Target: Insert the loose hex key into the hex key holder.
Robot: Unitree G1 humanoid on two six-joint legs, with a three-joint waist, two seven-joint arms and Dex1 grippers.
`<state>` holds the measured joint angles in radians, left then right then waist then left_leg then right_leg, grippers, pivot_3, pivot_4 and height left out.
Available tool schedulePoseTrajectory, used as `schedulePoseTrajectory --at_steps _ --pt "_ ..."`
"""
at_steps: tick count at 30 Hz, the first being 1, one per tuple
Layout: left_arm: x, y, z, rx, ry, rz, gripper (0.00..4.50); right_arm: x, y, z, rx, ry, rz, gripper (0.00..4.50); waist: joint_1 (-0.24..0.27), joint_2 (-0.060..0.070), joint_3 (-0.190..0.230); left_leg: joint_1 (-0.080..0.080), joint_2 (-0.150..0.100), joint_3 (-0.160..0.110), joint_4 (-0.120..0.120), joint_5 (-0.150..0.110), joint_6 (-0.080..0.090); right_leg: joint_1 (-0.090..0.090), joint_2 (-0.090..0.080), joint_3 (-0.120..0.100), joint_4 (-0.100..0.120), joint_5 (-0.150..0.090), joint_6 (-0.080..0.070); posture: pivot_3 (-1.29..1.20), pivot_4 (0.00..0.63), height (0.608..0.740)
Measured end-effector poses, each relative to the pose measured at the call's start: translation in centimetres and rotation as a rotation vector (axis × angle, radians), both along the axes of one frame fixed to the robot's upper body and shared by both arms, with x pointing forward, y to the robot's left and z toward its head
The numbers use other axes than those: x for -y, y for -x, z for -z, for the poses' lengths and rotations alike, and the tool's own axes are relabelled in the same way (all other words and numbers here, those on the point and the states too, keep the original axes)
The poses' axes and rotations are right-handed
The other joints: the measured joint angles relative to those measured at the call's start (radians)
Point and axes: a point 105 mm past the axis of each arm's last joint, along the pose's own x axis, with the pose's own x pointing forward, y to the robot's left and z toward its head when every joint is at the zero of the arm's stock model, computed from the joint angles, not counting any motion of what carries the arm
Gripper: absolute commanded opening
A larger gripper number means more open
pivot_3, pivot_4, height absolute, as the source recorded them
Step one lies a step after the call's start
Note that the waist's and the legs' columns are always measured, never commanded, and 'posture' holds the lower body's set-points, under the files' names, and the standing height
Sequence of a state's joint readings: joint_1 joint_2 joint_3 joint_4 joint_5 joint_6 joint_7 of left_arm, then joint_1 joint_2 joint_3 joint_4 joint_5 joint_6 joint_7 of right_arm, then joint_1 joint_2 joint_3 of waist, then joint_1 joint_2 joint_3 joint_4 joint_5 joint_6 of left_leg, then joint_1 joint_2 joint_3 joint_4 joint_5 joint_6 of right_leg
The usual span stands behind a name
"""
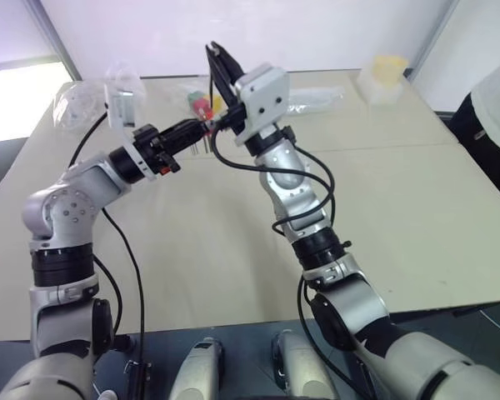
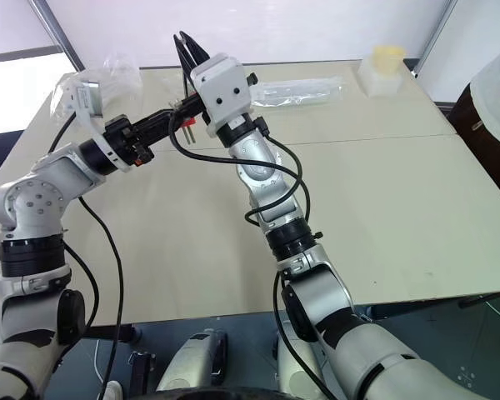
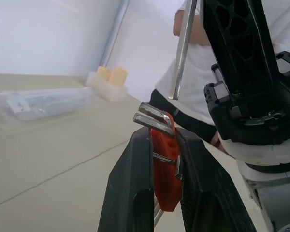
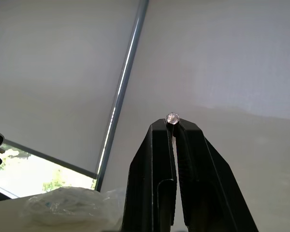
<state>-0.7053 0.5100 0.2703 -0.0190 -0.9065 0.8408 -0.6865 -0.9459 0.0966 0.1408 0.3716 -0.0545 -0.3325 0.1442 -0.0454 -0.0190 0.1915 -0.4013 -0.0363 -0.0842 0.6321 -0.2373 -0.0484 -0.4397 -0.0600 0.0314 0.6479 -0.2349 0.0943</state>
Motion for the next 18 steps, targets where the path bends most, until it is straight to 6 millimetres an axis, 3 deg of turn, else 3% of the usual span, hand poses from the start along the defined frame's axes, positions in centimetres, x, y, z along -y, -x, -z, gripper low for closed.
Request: schedulePoseTrajectory --at_steps 18 --pt "0.39 0.11 -0.34 -0.008 0.028 -0.004 0.22 -0.25 0.11 0.06 0.001 0.009 -0.011 0.03 0.0 0.0 0.0 0.0 0.0 0.0 0.0 0.0 0.0 0.0 0.0 0.0 0.0 0.0 0.0 0.0 0.15 0.74"
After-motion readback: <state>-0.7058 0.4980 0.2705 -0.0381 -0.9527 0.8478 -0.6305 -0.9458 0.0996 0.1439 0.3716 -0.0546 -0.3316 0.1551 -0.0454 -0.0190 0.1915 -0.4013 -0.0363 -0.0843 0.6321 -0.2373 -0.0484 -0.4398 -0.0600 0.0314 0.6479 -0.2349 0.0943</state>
